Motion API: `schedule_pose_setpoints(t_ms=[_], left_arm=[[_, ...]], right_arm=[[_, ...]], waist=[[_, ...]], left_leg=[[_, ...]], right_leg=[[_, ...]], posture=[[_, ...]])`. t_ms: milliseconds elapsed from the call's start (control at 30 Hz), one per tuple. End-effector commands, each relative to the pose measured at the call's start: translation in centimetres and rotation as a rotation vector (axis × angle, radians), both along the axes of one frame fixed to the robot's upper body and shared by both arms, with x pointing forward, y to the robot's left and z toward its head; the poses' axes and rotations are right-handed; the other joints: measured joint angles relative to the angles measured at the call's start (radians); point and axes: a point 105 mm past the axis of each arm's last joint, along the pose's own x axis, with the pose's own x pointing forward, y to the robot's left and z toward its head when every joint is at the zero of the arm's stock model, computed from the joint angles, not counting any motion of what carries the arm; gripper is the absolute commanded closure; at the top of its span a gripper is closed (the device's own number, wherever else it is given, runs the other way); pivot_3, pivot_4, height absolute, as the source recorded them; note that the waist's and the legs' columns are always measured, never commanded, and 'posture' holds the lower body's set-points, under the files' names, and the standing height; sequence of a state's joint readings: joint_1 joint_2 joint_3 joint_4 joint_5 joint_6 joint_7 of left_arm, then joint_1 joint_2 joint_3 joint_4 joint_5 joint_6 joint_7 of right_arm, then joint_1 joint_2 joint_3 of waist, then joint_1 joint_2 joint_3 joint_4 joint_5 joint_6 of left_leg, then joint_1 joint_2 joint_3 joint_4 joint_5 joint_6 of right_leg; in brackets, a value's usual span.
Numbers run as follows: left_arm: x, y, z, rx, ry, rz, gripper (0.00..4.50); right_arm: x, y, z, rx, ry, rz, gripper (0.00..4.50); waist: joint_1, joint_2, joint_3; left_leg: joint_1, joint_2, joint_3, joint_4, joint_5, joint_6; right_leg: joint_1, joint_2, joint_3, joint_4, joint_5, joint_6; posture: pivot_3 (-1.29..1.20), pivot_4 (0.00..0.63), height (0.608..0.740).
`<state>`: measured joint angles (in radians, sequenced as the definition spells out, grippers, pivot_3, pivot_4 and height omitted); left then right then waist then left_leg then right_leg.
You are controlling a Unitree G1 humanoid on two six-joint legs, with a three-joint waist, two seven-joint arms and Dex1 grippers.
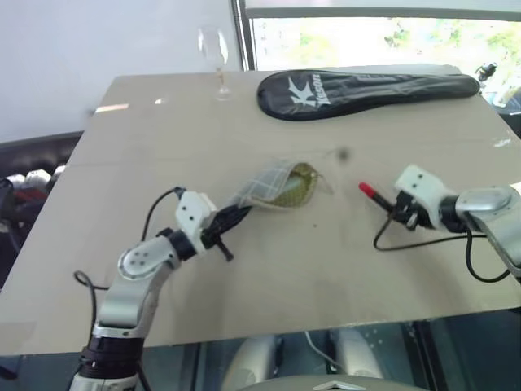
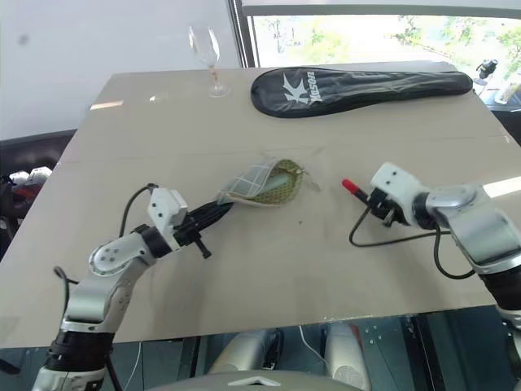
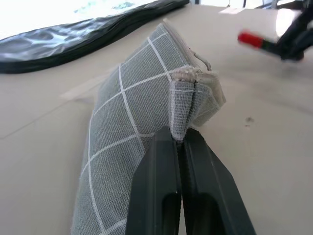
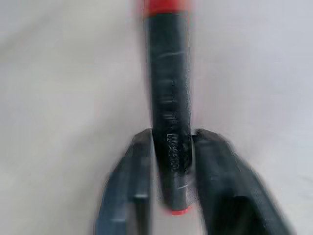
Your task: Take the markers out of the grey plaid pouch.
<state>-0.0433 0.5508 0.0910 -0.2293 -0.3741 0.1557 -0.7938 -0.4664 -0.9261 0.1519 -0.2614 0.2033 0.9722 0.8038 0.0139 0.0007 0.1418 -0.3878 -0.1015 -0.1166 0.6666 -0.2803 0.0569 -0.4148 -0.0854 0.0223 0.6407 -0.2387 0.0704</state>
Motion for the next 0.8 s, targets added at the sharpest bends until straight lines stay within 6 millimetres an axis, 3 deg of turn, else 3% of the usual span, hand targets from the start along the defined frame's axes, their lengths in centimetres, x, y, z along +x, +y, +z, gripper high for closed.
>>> schedule_pose_setpoints(t_ms=[33, 100, 133, 233, 433, 500, 633, 800], left_arm=[[-0.8, 1.3, 1.7, 0.003, -0.04, 0.006, 4.5], [-1.0, 1.7, 1.7, 0.008, -0.034, 0.009, 4.5], [-1.0, 1.7, 1.7, 0.009, -0.03, 0.011, 4.5], [-1.2, 1.7, 1.8, 0.003, -0.017, 0.001, 4.5], [-2.0, 0.2, 3.1, -0.097, 0.019, -0.098, 4.5], [-2.6, -0.5, 3.5, -0.125, 0.034, -0.141, 4.5], [-3.7, -1.8, 4.4, -0.169, 0.062, -0.239, 4.5], [-4.5, -3.1, 4.7, -0.203, 0.099, -0.322, 4.5]], right_arm=[[-0.3, -2.7, 0.2, -0.047, -0.032, -0.09, 1.35], [-0.4, -3.7, -0.3, -0.083, -0.034, -0.118, 0.3], [-0.3, -4.0, -0.4, -0.092, -0.046, -0.126, 0.04], [0.5, -3.1, 0.7, -0.045, -0.119, -0.112, 0.04], [0.1, 3.7, 2.4, 0.156, -0.166, 0.141, 0.04], [-0.1, 5.2, 3.1, 0.196, -0.175, 0.204, 0.27], [-0.1, 7.9, 5.4, 0.263, -0.216, 0.292, 1.66], [-0.5, 10.1, 7.2, 0.288, -0.235, 0.379, 4.14]], waist=[[0.003, 0.0, 0.0], [0.003, 0.0, 0.0], [0.002, 0.0, 0.0], [-0.002, 0.0, 0.0], [-0.005, 0.0, 0.0], [-0.002, 0.0, 0.001], [-0.002, 0.0, 0.001], [-0.001, 0.0, 0.001]], left_leg=[[0.0, 0.0, 0.0, 0.0, 0.0, 0.0], [-0.001, 0.0, 0.0, 0.0, 0.0, 0.0], [-0.001, 0.0, 0.0, 0.0, 0.0, 0.0], [0.0, 0.0, 0.001, 0.0, 0.0, 0.0], [0.001, 0.001, 0.002, 0.0, 0.0, 0.0], [0.001, 0.001, 0.002, 0.0, 0.0, 0.0], [0.0, 0.0, 0.001, 0.0, 0.0, 0.0], [0.001, 0.0, 0.001, 0.0, 0.0, 0.0]], right_leg=[[0.0, 0.0, 0.0, 0.0, 0.0, 0.0], [0.0, -0.001, 0.0, -0.001, 0.0, 0.0], [0.0, -0.001, 0.0, -0.001, 0.0, 0.0], [0.001, 0.0, 0.0, 0.0, 0.0, 0.0], [0.0, 0.001, 0.001, 0.001, 0.0, 0.0], [0.0, 0.0, 0.001, 0.0, 0.0, 0.0], [0.0, 0.0, 0.001, 0.0, 0.0, 0.0], [0.0, 0.0, 0.001, 0.0, 0.0, 0.0]], posture=[[0.0, 0.15, 0.74], [0.0, 0.15, 0.74], [0.0, 0.15, 0.74], [0.0, 0.15, 0.74], [0.0, 0.15, 0.74], [0.0, 0.15, 0.74], [0.0, 0.15, 0.74], [0.0, 0.15, 0.74]])
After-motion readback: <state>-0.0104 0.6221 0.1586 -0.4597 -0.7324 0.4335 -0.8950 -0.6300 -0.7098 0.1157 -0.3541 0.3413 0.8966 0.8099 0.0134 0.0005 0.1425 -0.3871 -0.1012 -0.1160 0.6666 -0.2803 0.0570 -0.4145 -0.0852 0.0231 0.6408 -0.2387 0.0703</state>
